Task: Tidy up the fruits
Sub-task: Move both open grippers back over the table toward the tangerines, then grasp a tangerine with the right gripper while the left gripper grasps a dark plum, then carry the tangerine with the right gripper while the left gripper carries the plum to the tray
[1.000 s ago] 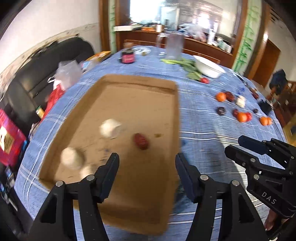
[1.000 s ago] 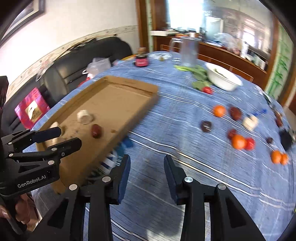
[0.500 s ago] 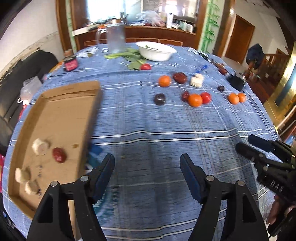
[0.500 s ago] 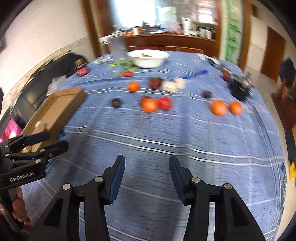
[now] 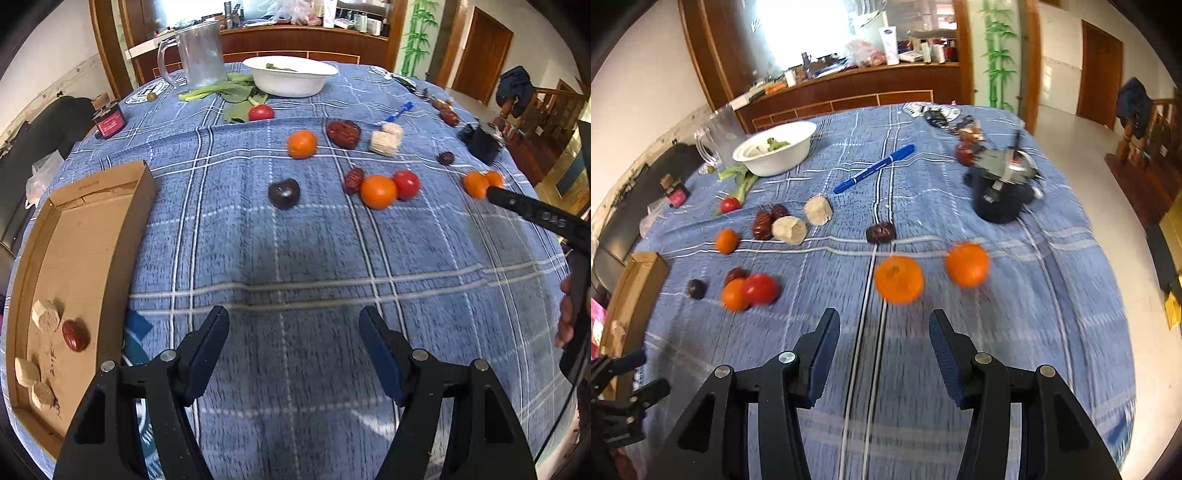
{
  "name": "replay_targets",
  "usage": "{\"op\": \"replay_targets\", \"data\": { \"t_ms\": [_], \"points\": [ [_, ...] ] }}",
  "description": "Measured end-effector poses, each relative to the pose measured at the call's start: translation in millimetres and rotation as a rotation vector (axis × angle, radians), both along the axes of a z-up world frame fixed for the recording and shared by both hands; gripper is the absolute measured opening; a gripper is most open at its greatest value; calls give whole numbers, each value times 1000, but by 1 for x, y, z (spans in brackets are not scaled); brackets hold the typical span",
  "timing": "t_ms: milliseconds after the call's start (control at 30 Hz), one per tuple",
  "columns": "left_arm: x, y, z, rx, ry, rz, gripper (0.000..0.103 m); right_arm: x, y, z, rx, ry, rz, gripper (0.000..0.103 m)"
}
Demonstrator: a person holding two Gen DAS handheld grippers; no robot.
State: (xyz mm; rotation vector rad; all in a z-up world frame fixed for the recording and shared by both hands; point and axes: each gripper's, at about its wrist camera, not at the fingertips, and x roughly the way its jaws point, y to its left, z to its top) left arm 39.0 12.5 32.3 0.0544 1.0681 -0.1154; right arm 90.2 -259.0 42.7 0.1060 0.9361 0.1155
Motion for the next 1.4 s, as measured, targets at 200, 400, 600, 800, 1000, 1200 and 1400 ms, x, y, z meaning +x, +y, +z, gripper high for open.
{"op": "replay_targets", "data": {
  "t_ms": [200, 400, 600, 800, 1000, 1200, 1400],
  "points": [
    [43, 13, 4, 0, -13, 47, 72, 32, 7, -24, -61, 30, -8, 54],
    [90, 13, -9, -37, 27, 66, 72, 34, 8, -25, -69, -5, 24, 37],
    [109, 8, -25, -42, 15, 72, 53, 36, 5, -26, -31, -1, 10, 37],
    [103, 1, -19, -50, -7, 6, 24, 30, 3, -23, -5, 3, -7, 37],
    [78, 6, -17, -102, 16, -11, 24, 8, 2, -9, 5, -11, -26, 37],
    [39, 10, -7, -165, 9, -52, 24, -30, 8, 7, -24, -34, -28, 37],
    [4, 12, -4, -171, 8, -67, 24, -72, 20, 9, -26, -37, -21, 38]
  ]
}}
